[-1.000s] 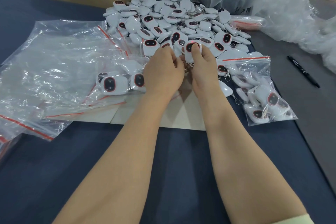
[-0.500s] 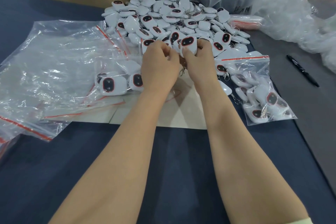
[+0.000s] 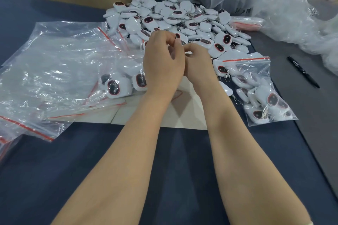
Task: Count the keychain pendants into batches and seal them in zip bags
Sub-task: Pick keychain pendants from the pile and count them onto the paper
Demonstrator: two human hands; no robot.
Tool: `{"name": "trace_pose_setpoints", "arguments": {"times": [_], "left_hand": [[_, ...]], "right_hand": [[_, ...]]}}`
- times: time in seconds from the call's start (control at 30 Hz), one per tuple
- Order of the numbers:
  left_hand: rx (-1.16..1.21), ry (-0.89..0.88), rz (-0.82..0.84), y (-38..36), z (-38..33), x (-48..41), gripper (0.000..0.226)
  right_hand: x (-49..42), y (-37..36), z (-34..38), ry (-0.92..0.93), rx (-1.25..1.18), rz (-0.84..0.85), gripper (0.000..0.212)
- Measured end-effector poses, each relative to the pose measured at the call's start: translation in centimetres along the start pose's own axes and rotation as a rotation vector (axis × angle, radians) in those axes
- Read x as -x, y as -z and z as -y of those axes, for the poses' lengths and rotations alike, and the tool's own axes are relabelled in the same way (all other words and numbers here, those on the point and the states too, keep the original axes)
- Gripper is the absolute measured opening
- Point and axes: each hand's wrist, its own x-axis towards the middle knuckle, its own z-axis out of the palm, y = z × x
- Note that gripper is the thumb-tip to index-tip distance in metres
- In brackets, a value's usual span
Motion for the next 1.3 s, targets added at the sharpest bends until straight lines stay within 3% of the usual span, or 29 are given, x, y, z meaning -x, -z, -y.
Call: {"name": "trace_pose_setpoints", "arguments": {"times": [0.27, 0.37, 0.47, 0.57, 0.73, 0.83, 0.9, 0.97, 1.1, 1.2, 1.3], "left_hand": [[-0.003, -0.038, -0.015, -0.1, 0.0, 0.1, 0.010], [0.010, -0.011, -0.005, -0.1, 0.2, -0.1, 0.011], [0.014, -0.001, -0.009, -0.1, 0.3, -0.1, 0.011], [0.008, -0.001, -0.010, 0.0, 0.3, -0.1, 0.009], [0.043, 0.036, -0.021, 0.0, 0.3, -0.1, 0.009], [0.069, 0.130, 0.005, -0.1, 0.8, -0.4, 0.009], [0.020, 0.195, 0.058, -0.3, 1.4, -0.6, 0.010], [-0.047, 0.215, 0.137, -0.6, 1.8, -0.6, 0.010], [-0.155, 0.161, 0.209, -0.9, 2.0, -0.2, 0.017], [-0.171, 0.150, 0.203, -0.9, 2.0, -0.2, 0.017], [-0.171, 0.160, 0.208, -0.9, 2.0, -0.3, 0.015]], "right_hand": [[0.9, 0.5, 0.2, 0.091, 0.096, 0.381, 0.030], [0.9, 0.0, 0.3, 0.148, 0.124, 0.290, 0.038], [0.4, -0.9, 0.0, 0.212, 0.222, 0.153, 0.031], [0.0, -1.8, -0.5, 0.202, 0.404, 0.153, 0.030], [0.9, -0.9, -0.4, 0.184, 0.264, 0.300, 0.038], [0.6, -0.5, -0.1, 0.107, 0.121, 0.116, 0.027], [-0.2, 0.1, -0.4, 0.082, 0.313, -0.169, 0.027], [-0.6, 0.9, -1.1, 0.029, 0.564, -0.293, 0.032], [-0.8, 0.5, -2.4, -0.004, 0.986, -0.121, 0.043], [-1.0, -0.8, -2.8, 0.137, 1.051, -0.052, 0.042], [-1.3, -0.8, -3.4, 0.161, 1.102, -0.043, 0.042]]}}
